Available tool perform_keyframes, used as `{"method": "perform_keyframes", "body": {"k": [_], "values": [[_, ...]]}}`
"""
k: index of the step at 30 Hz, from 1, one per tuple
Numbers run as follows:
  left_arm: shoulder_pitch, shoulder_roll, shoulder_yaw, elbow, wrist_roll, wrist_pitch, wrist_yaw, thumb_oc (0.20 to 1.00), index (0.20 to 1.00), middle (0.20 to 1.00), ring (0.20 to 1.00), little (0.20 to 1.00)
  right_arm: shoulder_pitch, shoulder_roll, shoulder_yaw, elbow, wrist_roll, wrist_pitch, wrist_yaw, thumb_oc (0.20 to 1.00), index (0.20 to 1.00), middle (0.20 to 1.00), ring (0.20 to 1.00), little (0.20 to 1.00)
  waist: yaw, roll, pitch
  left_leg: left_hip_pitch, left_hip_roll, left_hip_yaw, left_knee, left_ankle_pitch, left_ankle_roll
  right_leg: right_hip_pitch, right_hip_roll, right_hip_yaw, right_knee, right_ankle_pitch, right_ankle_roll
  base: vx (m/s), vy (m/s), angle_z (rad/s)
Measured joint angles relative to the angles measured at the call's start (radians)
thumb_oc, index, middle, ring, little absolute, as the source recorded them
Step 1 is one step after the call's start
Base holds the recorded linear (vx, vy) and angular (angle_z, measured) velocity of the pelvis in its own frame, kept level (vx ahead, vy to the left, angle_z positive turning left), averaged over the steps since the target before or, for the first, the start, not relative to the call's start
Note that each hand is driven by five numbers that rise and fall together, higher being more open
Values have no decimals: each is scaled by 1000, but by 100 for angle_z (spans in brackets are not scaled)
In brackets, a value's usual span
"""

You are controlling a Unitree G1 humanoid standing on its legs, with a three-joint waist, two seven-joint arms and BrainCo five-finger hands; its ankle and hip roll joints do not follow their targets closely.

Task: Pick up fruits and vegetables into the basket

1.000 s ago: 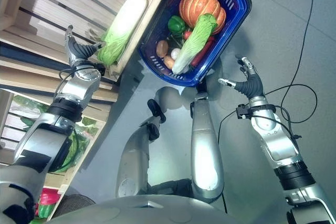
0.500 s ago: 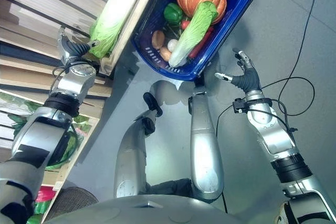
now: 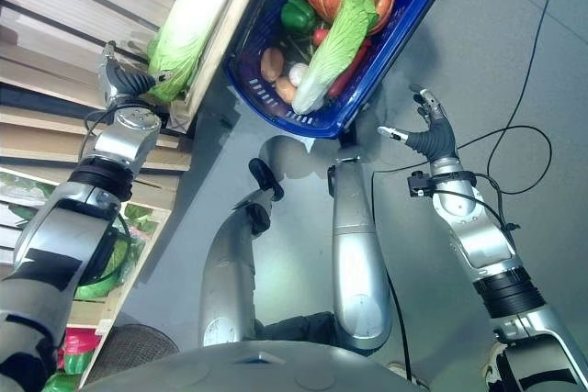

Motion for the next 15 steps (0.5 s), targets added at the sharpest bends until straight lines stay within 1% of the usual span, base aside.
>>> {"method": "perform_keyframes", "body": {"k": [6,9,15], "values": [[-52,4,-29,22,9,0,-19,1000,1000,1000,1000,1000,-1,0,1,29,0,-15,0,1000,1000,1000,1000,1000,-11,0,0,0,1,14,-1,-4,-4,-18,10,24,5,-2,3,16,-13,-10],[-64,4,-45,22,42,0,-19,1000,1000,1000,1000,1000,-1,0,1,33,0,-16,1,1000,1000,1000,1000,1000,-20,0,0,2,2,14,-2,-5,-5,-19,13,28,5,-2,2,11,-20,-4],[-68,4,-68,20,103,-1,-36,1000,1000,1000,1000,1000,-1,0,1,33,0,-24,2,1000,1000,1000,1000,1000,-21,0,0,3,1,26,-5,-5,-6,-34,14,37,15,0,0,-8,-41,-4]]}}
